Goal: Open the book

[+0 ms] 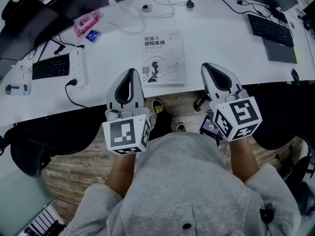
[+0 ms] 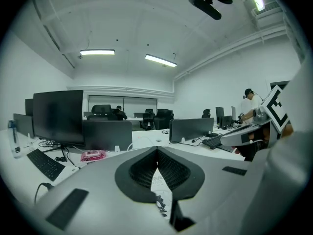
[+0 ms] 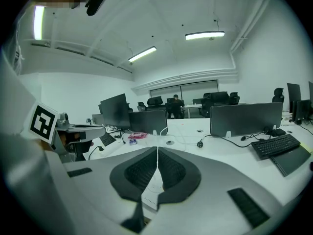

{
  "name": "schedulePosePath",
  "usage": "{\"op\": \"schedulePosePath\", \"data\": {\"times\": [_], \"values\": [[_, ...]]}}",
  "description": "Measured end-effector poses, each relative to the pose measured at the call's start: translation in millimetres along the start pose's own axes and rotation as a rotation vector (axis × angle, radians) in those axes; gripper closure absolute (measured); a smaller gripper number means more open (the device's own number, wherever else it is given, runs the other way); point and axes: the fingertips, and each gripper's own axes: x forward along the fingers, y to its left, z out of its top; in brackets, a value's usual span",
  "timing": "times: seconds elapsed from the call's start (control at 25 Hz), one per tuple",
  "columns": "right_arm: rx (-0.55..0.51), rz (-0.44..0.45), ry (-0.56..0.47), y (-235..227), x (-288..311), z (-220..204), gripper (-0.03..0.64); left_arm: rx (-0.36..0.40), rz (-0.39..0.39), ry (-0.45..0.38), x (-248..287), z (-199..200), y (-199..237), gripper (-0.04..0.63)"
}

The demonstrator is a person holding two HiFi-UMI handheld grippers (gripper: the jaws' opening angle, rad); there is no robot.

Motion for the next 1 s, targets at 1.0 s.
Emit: {"op": "schedulePosePath", "data": {"times": [1.0], "values": [[-0.007, -0.094, 0.058, 0.8, 72.7, 7.4, 0.589, -0.02, -0.1, 0.024, 64.1, -4.7, 53.5, 0.586]]}}
